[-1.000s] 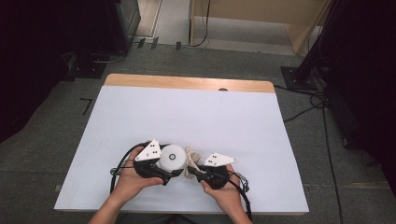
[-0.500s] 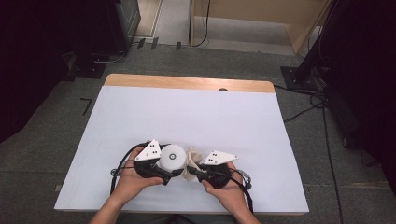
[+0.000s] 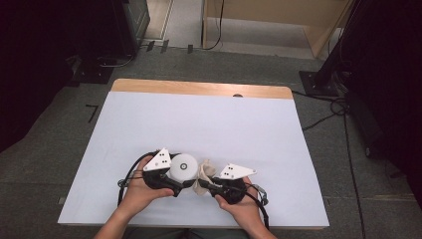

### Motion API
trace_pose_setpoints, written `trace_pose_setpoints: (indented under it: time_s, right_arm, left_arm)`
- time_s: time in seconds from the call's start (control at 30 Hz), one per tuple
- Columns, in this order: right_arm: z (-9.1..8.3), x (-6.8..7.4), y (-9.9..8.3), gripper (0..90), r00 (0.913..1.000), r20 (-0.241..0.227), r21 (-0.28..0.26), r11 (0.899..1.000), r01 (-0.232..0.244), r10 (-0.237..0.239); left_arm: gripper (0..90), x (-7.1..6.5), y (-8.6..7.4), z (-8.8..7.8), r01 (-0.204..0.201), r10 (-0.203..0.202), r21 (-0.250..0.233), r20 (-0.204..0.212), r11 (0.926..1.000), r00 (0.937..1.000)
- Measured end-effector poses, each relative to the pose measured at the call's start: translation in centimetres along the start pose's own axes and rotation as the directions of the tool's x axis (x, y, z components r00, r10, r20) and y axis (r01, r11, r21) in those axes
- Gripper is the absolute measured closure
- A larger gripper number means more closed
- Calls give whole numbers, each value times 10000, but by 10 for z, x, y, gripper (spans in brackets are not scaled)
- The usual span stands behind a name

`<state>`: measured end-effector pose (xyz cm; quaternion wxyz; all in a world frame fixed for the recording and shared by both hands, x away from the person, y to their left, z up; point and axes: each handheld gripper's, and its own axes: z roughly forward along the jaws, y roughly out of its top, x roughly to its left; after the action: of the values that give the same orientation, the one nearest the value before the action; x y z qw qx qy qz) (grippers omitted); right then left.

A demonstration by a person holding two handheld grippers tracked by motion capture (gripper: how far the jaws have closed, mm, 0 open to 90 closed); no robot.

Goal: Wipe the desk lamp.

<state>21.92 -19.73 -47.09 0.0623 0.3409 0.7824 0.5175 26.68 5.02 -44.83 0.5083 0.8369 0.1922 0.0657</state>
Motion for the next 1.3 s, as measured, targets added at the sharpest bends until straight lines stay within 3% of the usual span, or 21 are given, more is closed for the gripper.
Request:
trace_pose_setpoints:
  time_s: [0.1,0.33,0.47,0.67,0.8,0.97,1.07,1.3]
  right_arm:
    - [1,3,-4,818,9996,226,-143,9997,173,-170]
    - [8,1,-14,816,9996,163,610,9979,238,-248]
    - [6,-1,-12,816,9996,140,618,9978,239,-248]
    - [-5,5,0,816,9993,144,-228,9992,343,-340]
    - [-13,8,9,816,9988,266,-1112,9928,438,-411]
    - [-17,6,15,818,9996,231,-1881,9821,-102,148]
    - [-15,6,11,818,9992,387,-1610,9869,107,-45]
    - [-6,-3,-4,817,9987,455,-780,9967,-214,250]
  left_arm:
    - [73,0,0,0,-29,29,1,-4,10000,10000]
    - [73,2,1,2,-33,34,-56,88,10000,10000]
    - [73,1,1,2,18,-18,-75,17,10000,10000]
    - [72,2,1,2,39,-39,-55,85,10000,10000]
    - [72,2,0,1,-46,47,-31,146,10000,9999]
    - [72,1,1,1,-84,83,14,112,10000,9999]
    - [71,1,2,2,52,-52,52,85,10000,10000]
    - [62,-1,6,3,287,-284,297,-87,9991,9996]
